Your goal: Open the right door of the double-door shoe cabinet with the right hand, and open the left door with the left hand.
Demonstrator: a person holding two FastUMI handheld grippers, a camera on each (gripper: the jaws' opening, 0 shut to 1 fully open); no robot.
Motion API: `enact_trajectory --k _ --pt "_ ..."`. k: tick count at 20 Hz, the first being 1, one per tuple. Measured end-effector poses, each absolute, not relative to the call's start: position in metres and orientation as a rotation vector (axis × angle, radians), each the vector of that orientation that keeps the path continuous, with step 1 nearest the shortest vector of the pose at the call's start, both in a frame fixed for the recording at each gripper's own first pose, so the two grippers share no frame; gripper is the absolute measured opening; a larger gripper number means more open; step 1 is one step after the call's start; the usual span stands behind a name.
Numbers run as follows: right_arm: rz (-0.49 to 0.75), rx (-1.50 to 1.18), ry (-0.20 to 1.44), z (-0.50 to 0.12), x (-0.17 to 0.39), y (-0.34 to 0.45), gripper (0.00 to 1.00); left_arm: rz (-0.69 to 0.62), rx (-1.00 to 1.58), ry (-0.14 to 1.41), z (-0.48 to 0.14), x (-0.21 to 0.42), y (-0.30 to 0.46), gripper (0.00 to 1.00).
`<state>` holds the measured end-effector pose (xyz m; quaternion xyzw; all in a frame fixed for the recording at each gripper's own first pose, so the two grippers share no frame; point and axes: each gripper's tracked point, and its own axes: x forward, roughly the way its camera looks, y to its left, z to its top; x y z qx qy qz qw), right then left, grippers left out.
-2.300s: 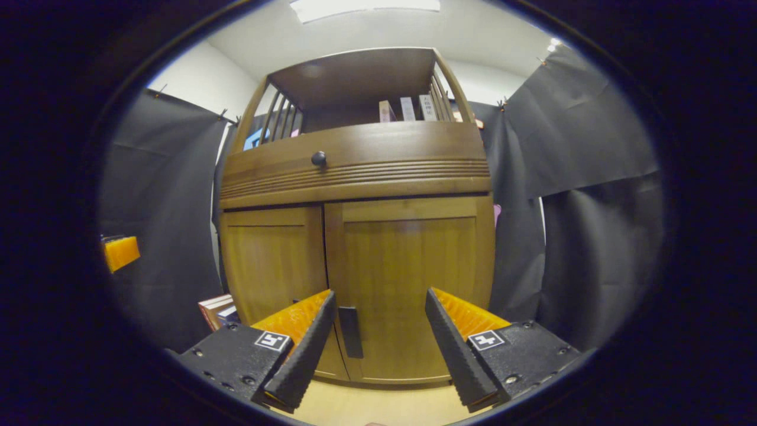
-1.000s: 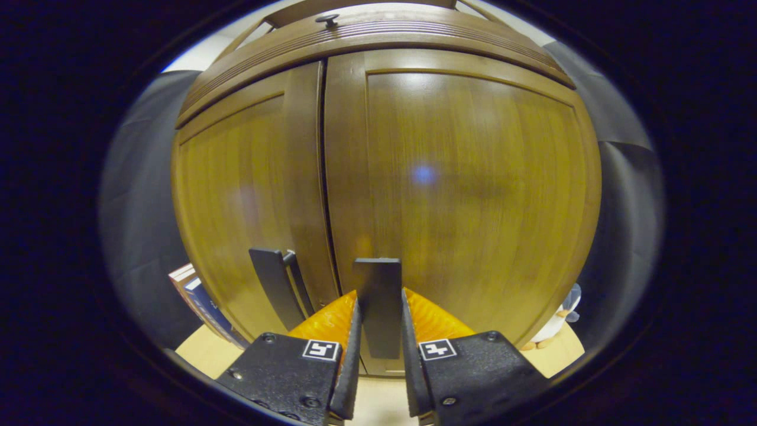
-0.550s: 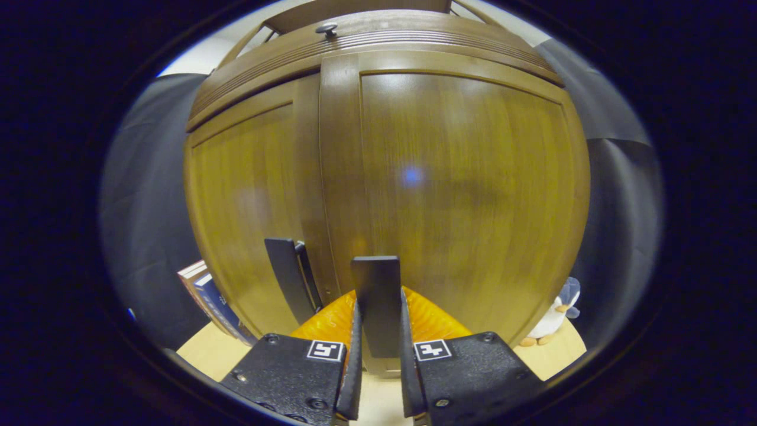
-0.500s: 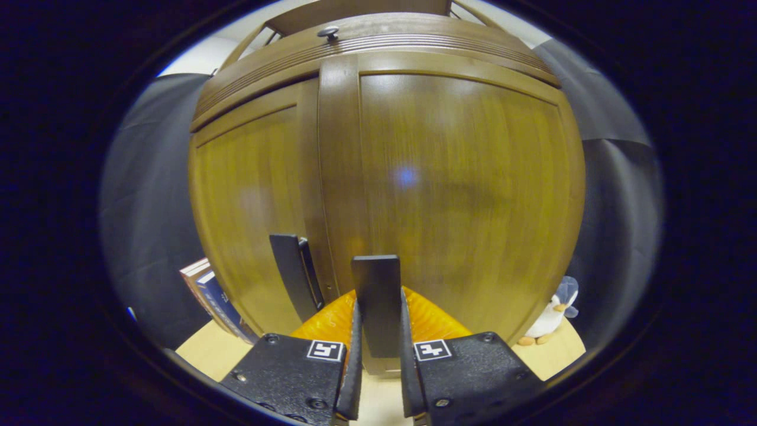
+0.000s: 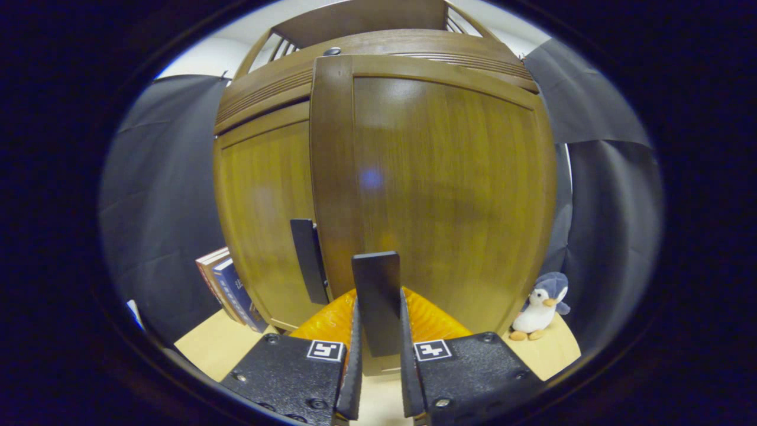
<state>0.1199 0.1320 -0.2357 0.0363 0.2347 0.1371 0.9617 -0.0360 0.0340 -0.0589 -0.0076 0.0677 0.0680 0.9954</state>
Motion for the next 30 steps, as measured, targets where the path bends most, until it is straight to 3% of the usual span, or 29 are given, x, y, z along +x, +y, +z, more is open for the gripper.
enact_trajectory --k 14,15,17,18,20,30 --pt "0.299 0.106 0.456 -0.224 0.055 0.071 0.3 0.006 -0.052 0.174 -0.073 -0.01 -0.034 0.96" --pt "0.294 0.108 0.457 -0.223 0.052 0.066 0.3 -0.001 -0.051 0.176 -0.074 -0.008 -0.038 1.0" --pt "0.282 0.121 0.459 -0.222 0.046 0.057 0.3 -0.012 -0.047 0.18 -0.075 -0.007 -0.044 0.95" --pt "0.275 0.122 0.459 -0.222 0.044 0.053 0.31 -0.016 -0.046 0.183 -0.076 -0.006 -0.045 1.0" --pt "0.261 0.114 0.455 -0.222 0.037 0.043 0.3 -0.026 -0.046 0.188 -0.08 -0.002 -0.051 0.95" --pt "0.172 0.111 0.462 -0.221 0.015 -0.016 0.19 -0.079 -0.066 0.218 -0.091 0.016 -0.087 0.95"
